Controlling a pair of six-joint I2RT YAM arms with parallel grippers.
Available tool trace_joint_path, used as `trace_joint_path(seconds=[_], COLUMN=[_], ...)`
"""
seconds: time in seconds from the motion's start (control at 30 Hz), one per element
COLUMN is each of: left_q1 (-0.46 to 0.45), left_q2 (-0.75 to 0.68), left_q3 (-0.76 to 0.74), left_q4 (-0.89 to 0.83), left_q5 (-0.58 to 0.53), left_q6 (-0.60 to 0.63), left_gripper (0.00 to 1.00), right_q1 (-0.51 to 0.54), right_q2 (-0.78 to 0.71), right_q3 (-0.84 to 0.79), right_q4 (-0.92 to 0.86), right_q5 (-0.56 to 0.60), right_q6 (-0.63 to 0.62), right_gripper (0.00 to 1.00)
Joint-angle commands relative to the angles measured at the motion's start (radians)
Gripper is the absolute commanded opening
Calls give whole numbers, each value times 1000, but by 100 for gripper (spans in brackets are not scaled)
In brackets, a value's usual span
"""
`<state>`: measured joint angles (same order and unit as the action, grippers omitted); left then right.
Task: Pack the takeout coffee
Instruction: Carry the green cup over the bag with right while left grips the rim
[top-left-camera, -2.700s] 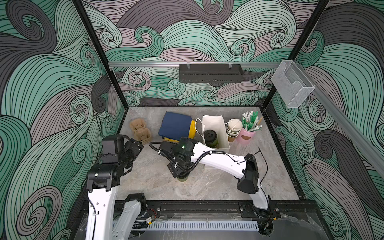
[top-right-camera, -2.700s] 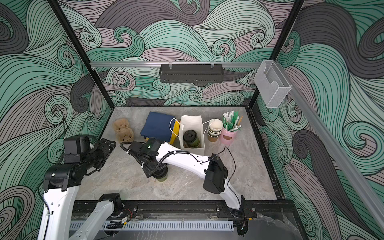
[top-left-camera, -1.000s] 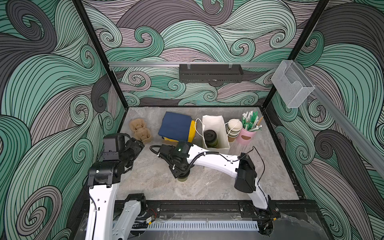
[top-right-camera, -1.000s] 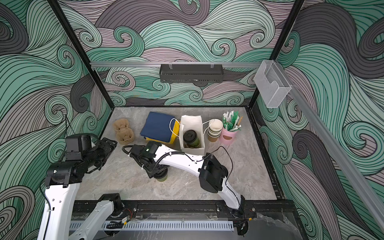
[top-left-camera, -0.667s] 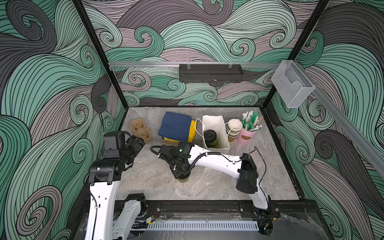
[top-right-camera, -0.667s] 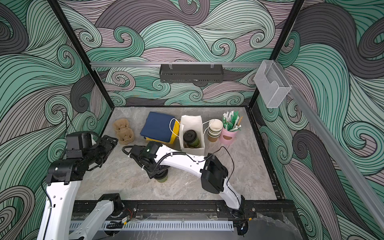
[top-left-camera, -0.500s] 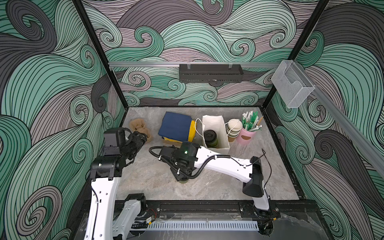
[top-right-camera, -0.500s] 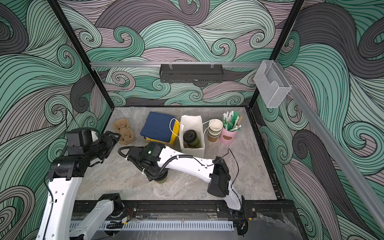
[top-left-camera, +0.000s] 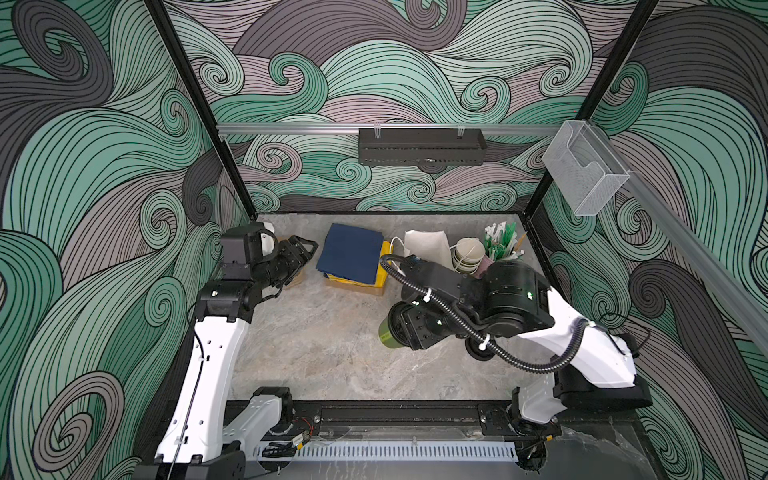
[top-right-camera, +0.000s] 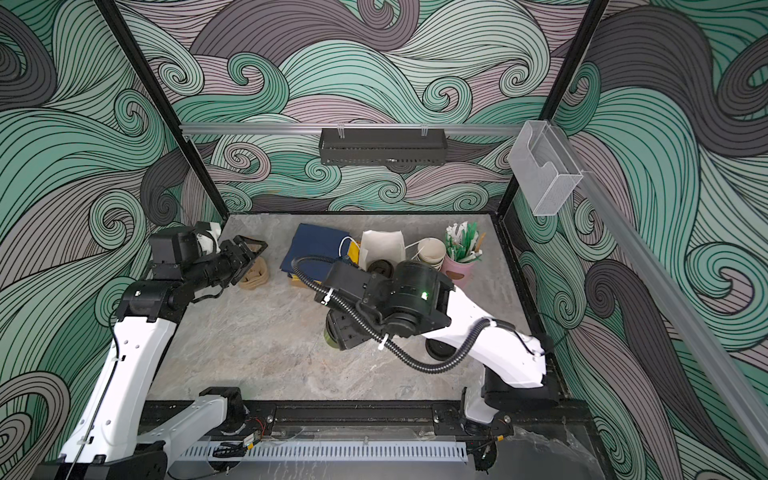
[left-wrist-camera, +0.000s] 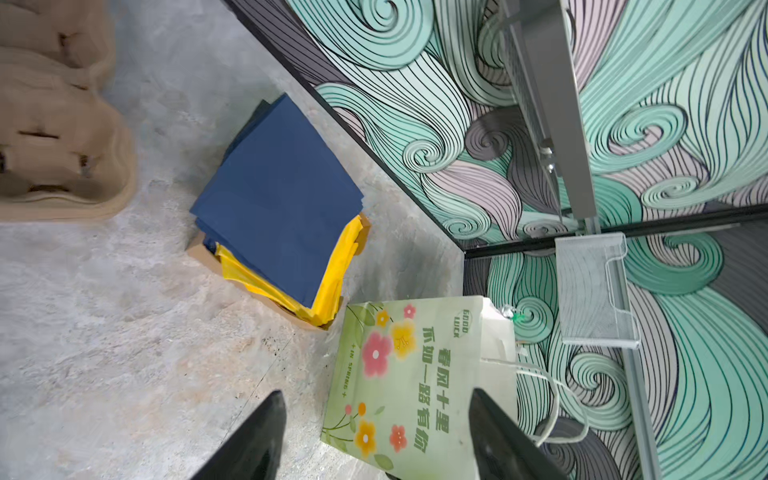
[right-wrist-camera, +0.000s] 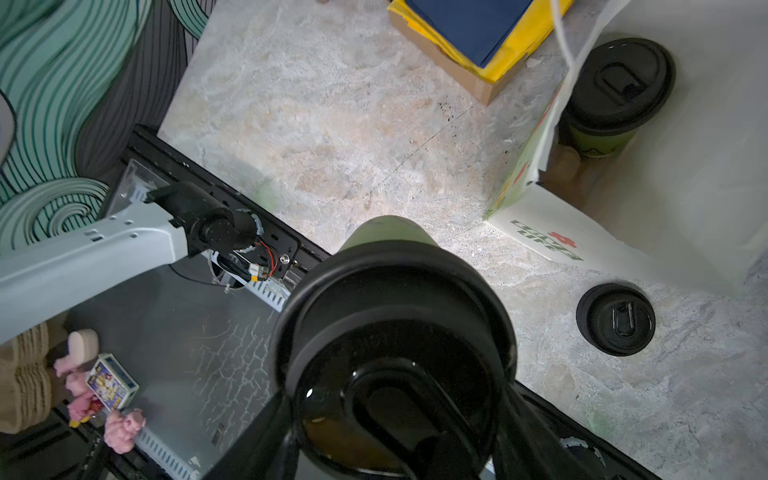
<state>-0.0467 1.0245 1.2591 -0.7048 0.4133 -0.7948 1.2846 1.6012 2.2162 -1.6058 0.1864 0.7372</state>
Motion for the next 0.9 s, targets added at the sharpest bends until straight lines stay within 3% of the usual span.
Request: trace_joint_path(seconds=[0.0, 0.47, 0.7, 0.87], left_q1=[-70, -309, -396, -416], left_q2=[33, 168, 229, 262], left_q3=[63, 174, 173, 168], left_q4=[59, 130, 141, 168], left_q5=[25, 80, 122, 143], left_q6=[53, 63, 99, 101], left_gripper=[72, 72, 71, 65], right_q1=[-39, -285, -383, -437], right_q2=[-37, -88, -33, 67], right_q3=[41, 84, 75, 110], right_q4=[-73, -72, -106, -126], right_q5=[52, 67, 70, 68], right_q6=[40, -19, -37, -70], right_gripper=[64, 64, 63, 63])
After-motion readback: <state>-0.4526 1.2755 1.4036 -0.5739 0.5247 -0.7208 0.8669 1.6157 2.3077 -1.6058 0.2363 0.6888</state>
